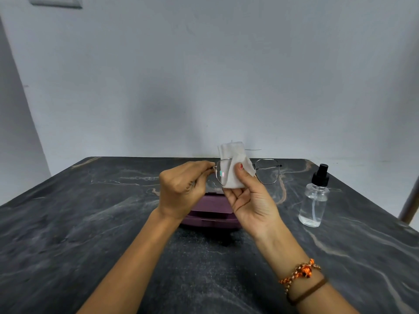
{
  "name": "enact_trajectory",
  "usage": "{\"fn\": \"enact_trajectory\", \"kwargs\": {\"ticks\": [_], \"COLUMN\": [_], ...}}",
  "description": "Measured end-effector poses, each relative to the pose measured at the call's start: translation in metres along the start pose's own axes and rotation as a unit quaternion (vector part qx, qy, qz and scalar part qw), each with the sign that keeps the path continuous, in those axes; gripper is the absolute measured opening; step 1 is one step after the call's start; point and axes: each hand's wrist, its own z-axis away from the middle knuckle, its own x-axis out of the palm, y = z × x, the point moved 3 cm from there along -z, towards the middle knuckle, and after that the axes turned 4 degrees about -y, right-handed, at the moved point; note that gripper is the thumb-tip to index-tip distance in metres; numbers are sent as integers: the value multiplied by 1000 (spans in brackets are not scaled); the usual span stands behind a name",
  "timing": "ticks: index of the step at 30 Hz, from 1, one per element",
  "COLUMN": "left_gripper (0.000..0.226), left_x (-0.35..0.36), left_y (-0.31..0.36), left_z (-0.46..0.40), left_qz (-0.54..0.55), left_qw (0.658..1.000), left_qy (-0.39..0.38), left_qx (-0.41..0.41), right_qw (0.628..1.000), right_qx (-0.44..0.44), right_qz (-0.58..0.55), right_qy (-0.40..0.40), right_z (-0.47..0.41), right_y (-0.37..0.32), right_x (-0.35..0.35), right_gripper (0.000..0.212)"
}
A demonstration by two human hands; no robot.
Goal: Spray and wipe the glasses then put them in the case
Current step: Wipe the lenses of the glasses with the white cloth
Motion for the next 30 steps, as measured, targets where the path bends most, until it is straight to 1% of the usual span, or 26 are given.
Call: {"fn": "enact_trajectory", "kwargs": {"ticks": [2, 4, 6, 9, 11, 13, 15, 19, 25, 30], "left_gripper": [8, 2, 2, 7, 3, 2, 2, 9, 7, 1], "left_x": [2, 3, 2, 2, 2, 3, 5, 5, 6, 4], "left_y": [1, 2, 3, 2, 2, 2, 3, 3, 5, 7], "left_z": [0, 1, 1, 1, 1, 2, 3, 3, 3, 1], "left_qz": [-5, -13, -15, -21, -25, -27, -24, -22, -22, -4], "left_qw": [1000, 999, 999, 999, 999, 999, 999, 999, 998, 999], "left_qy": [-11, -18, -18, -18, -21, -25, -27, -27, -39, -33], "left_qx": [15, 26, 31, 34, 37, 40, 38, 34, 34, 25], "right_qw": [1000, 1000, 1000, 999, 996, 994, 995, 997, 998, 999], "right_qx": [-11, -13, -13, -9, -15, -25, -26, -20, -45, -39], "right_qz": [-11, -13, -7, 35, 83, 105, 96, 69, -33, -20], "right_qy": [5, 5, 5, -1, -6, -7, -9, -10, 4, -16], "right_z": [0, 1, 0, -1, -2, -2, -3, -3, -1, -1], "right_y": [1, 2, 3, 0, -5, -10, -10, -7, -6, -4], "right_x": [-1, -1, -2, -2, -2, -3, -3, 0, 1, 2], "right_gripper": [9, 10, 12, 14, 23, 29, 29, 19, 24, 20]}}
